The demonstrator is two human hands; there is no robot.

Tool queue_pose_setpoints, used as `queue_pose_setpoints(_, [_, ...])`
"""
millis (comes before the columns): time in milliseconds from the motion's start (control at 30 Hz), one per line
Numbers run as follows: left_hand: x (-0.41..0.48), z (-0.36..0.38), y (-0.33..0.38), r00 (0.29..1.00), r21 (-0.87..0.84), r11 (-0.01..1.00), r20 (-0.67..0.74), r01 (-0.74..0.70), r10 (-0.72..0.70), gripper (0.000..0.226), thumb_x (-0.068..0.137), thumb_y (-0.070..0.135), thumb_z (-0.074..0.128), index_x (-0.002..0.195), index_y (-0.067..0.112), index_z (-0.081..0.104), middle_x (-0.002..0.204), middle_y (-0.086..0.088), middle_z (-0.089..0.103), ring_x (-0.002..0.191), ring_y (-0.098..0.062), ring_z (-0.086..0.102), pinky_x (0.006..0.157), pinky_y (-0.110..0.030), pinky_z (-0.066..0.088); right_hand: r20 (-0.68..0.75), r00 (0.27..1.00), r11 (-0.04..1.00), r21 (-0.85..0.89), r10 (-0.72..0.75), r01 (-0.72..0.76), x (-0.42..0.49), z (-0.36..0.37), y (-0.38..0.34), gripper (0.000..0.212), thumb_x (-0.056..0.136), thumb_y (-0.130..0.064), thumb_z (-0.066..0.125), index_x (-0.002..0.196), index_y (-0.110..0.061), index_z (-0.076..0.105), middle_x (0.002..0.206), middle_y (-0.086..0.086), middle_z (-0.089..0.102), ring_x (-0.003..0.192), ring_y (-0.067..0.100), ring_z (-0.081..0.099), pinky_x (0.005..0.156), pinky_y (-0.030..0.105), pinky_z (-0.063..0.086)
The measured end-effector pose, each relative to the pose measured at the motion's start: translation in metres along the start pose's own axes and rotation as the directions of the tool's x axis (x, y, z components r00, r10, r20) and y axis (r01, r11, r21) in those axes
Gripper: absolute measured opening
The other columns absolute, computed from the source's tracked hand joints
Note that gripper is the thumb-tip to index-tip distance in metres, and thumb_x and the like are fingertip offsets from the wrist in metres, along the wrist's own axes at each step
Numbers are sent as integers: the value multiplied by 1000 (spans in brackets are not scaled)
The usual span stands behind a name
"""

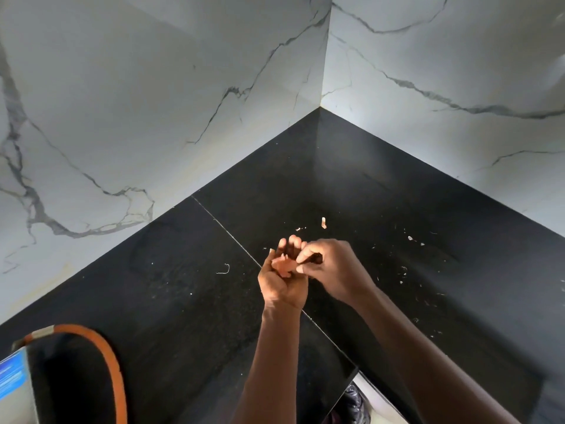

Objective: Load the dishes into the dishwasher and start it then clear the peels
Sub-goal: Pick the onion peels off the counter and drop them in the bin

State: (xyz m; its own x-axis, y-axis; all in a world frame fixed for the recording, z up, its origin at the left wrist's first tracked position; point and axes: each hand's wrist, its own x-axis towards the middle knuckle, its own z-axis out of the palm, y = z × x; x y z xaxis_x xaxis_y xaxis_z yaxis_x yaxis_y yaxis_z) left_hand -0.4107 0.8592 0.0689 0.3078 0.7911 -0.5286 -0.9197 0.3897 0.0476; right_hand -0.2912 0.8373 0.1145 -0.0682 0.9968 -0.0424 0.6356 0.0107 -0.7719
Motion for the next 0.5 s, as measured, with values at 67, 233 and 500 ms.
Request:
queue_pose_setpoints(67, [3,-3,1,999,-72,997,-21,30,-31,40,106,25,30,98,4,63,102,-19,65,103,-29,62,52,-25,58,-8,1000,1000,9,15,-14,6,-18,8,11,84,-17,80,95,-19,78,85,-12,73,71,-3,67,67,12,51])
queue_pose_setpoints(233, [3,-5,1,998,-116,992,-42,48,-53,43,107,26,33,96,0,66,102,-21,66,107,-32,58,42,-22,52,-401,863,919,-109,308,-378,19,-80,104,13,83,-10,73,92,-18,79,88,2,77,84,20,74,80,31,58])
queue_pose_setpoints(500, [1,-2,-16,998,-33,998,-41,51,-53,41,107,25,33,98,0,65,103,-21,66,107,-31,60,52,-29,59,-409,771,695,-353,488,-627,-16,-98,171,23,87,4,51,100,-5,68,110,18,61,90,37,59,78,42,55])
